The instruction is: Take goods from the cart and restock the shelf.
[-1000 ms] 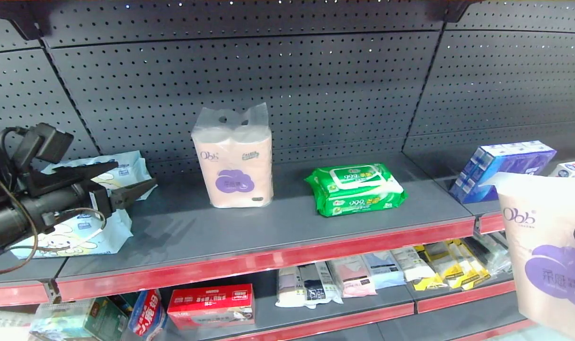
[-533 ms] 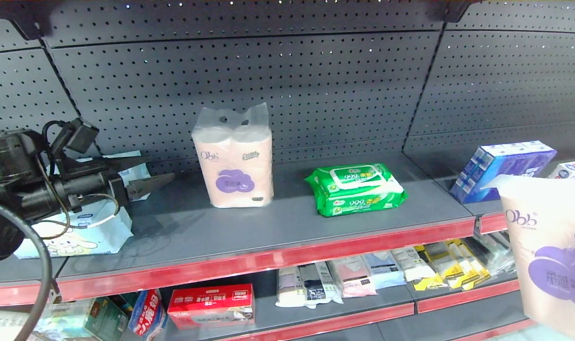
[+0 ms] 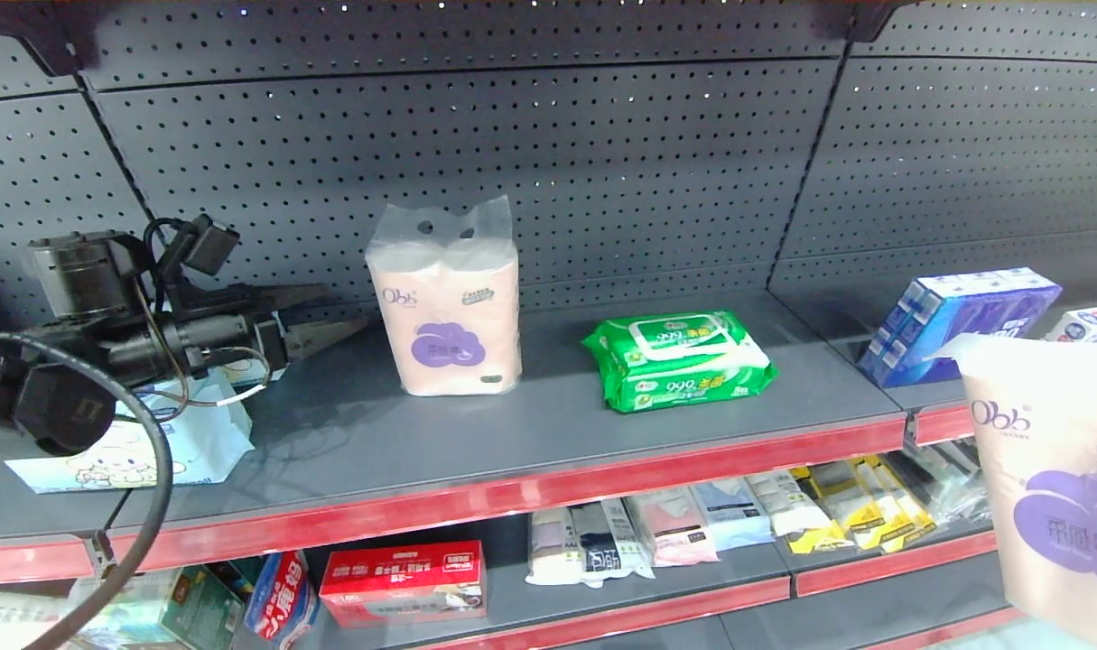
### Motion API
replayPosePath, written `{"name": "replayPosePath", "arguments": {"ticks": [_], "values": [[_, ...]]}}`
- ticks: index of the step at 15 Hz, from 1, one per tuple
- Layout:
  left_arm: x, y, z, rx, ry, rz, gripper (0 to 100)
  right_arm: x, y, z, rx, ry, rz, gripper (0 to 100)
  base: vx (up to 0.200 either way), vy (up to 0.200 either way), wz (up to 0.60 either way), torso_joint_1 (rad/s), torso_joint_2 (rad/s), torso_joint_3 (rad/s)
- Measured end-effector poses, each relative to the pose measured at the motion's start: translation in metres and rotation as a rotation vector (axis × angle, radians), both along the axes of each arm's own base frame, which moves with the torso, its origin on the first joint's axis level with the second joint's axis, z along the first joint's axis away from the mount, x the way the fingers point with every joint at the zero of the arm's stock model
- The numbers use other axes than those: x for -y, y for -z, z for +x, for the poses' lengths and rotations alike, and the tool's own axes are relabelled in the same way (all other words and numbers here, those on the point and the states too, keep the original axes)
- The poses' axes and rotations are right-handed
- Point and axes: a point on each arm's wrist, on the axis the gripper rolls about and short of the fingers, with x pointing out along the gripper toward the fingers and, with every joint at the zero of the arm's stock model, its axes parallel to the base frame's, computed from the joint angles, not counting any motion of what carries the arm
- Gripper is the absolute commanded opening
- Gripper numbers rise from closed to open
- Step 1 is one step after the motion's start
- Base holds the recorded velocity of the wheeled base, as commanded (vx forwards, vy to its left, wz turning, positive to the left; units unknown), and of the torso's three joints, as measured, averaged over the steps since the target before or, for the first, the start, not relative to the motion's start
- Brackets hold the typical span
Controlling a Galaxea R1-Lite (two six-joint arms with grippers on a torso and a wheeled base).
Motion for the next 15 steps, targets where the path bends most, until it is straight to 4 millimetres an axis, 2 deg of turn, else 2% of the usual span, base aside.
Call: {"name": "replayPosePath", "arguments": {"ticks": [6,15], "values": [[0.005,0.004,0.028,0.039,0.025,0.019,100,0.0,0.0,-0.001,0.002,0.001,-0.01,0,0.0,0.0,0.0,0.0,0.0,0.0],[0.02,0.013,0.051,0.047,0.07,0.019,100,0.0,0.004,-0.002,-0.008,0.0,-0.012,0,0.0,0.0,0.0,0.0,0.0,0.0]]}}
